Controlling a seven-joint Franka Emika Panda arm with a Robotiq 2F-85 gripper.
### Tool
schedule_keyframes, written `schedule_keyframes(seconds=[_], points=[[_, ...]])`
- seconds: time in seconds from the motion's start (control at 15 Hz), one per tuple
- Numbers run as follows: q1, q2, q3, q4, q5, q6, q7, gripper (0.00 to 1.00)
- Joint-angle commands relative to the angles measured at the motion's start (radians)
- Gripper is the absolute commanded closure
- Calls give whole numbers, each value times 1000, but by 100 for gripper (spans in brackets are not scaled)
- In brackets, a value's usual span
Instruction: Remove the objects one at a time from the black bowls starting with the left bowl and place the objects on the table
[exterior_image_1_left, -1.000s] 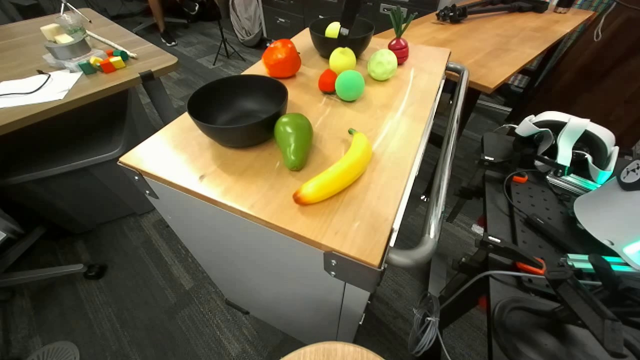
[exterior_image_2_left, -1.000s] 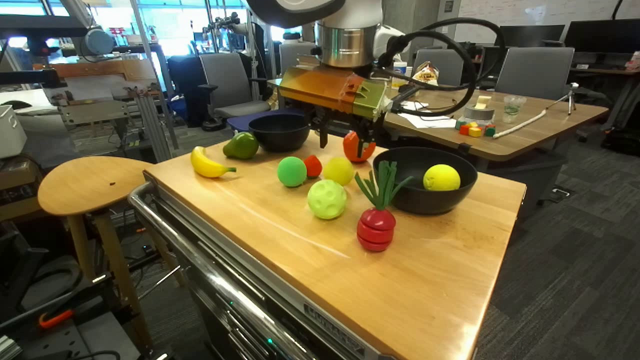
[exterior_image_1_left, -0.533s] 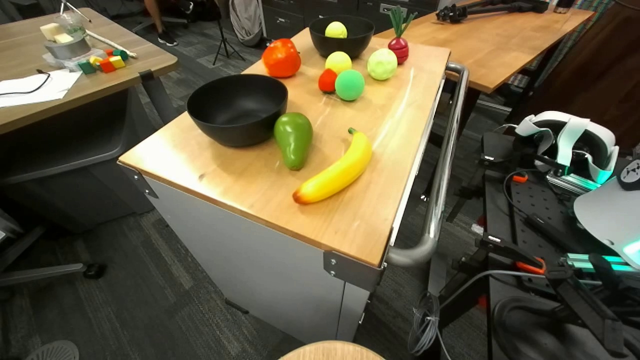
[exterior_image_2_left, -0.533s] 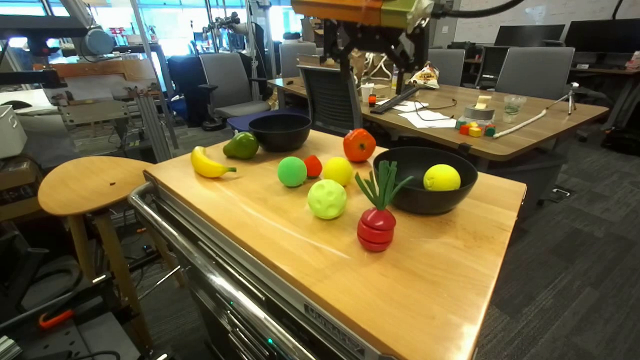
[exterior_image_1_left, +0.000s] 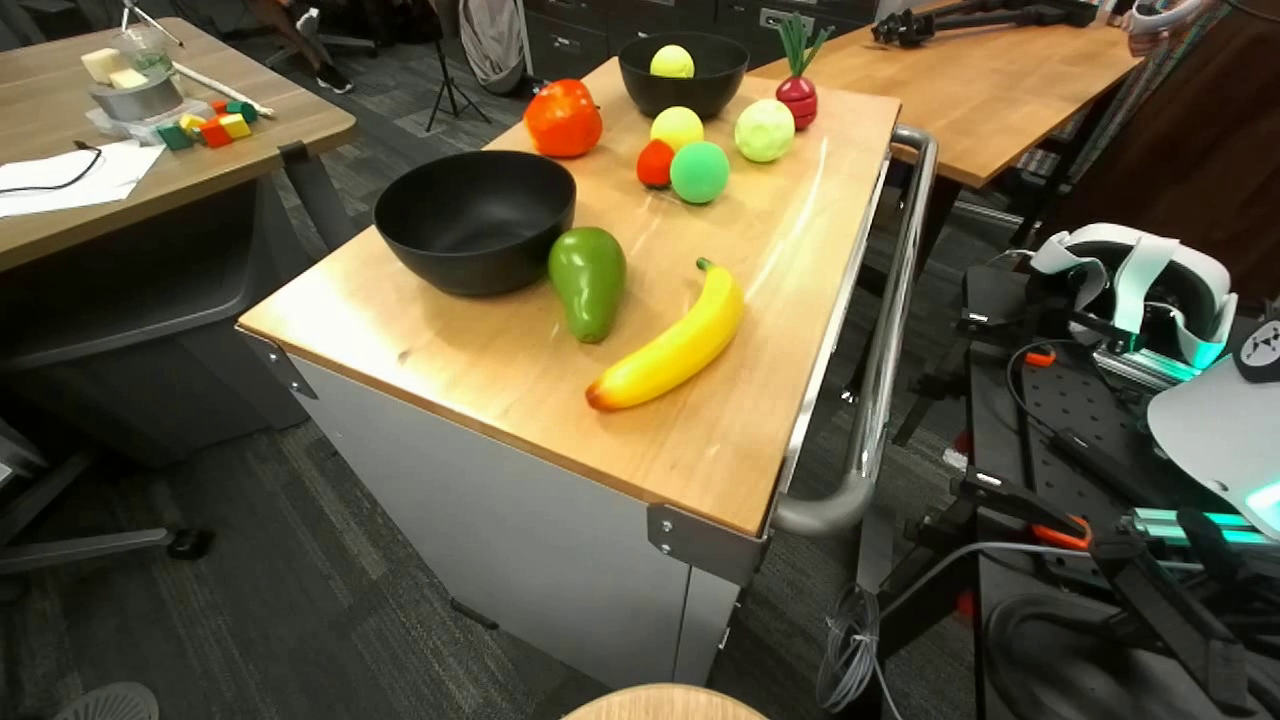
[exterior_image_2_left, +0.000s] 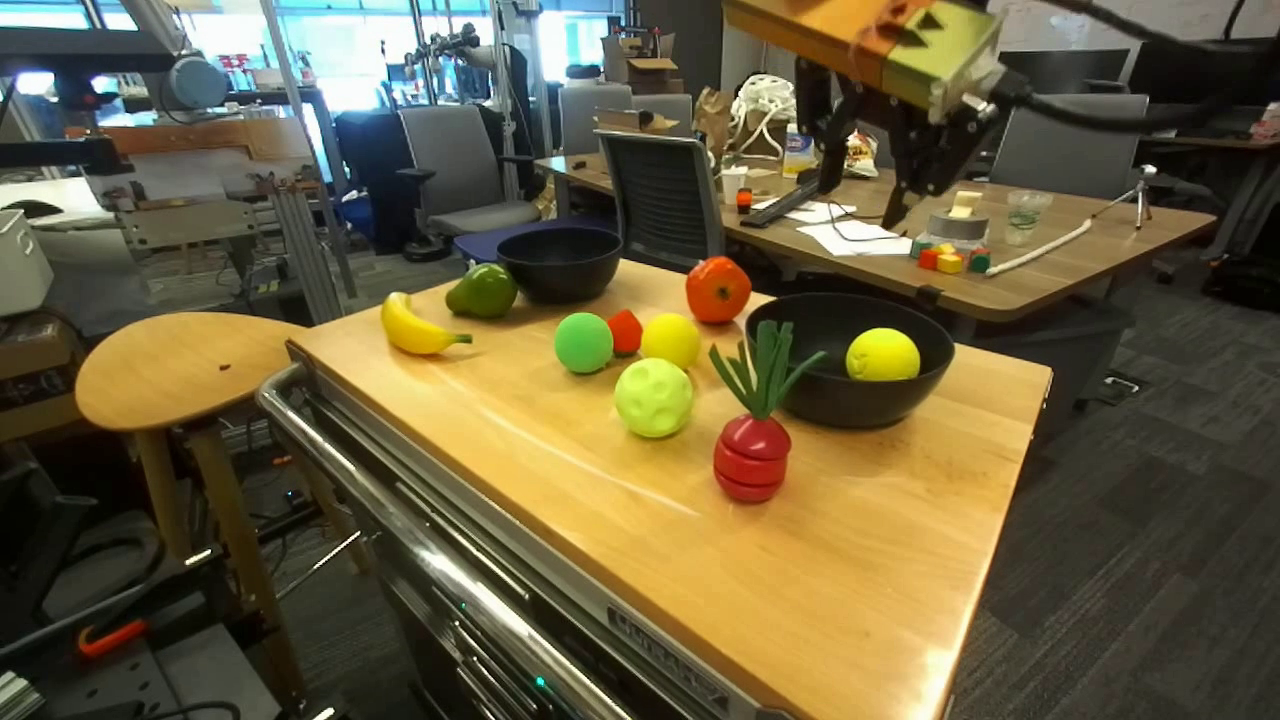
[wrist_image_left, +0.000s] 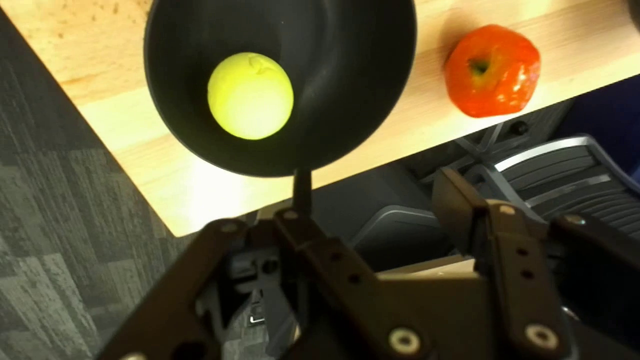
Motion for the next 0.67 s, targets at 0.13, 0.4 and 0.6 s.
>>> schedule_keyframes(seconds=[0.13,0.4,0.6], points=[[-38,207,31,197,-36,-3,188,0],[-42,288,44,263,-93,-7,278,0],[-33,315,48,265,-156,-6,316,0]])
